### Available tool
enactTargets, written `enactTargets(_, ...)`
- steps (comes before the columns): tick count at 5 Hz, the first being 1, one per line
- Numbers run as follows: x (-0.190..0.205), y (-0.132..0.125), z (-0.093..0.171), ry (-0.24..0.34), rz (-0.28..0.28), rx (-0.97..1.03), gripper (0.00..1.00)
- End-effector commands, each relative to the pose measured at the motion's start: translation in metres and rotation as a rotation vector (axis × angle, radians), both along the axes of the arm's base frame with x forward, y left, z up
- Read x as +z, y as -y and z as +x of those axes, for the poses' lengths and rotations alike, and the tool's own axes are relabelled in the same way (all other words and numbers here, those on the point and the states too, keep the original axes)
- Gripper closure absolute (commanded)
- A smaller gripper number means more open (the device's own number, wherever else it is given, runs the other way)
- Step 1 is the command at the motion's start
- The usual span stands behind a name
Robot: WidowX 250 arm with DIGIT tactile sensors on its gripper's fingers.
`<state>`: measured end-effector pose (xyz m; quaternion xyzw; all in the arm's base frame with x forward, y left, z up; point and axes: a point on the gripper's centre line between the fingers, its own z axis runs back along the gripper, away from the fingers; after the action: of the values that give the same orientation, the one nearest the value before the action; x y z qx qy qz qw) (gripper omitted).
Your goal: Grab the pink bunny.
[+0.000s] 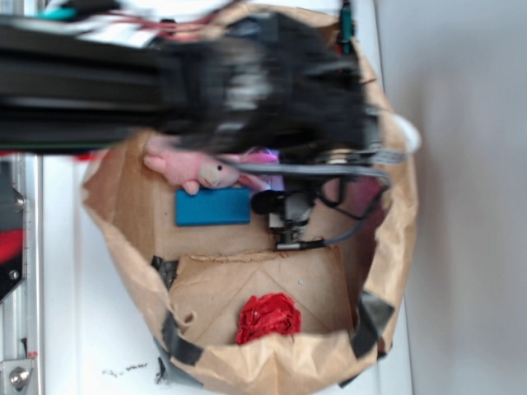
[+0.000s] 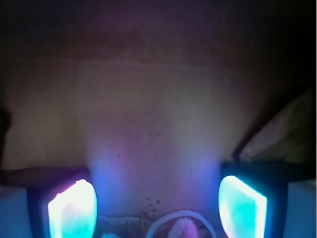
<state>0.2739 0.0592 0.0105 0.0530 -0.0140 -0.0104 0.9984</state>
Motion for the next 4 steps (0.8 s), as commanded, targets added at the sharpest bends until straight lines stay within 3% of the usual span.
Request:
enactTargets(1, -0.002, -0.013, 0.000, -0.050, 0.043, -0.088, 0.00)
enactTargets(3, -0.003, -0.017, 0.010, -0.061, 0.044, -0.105, 0.00)
enactTargets(4, -0.002, -0.015, 0.016, -0.066, 0.033, -0.081, 1.00)
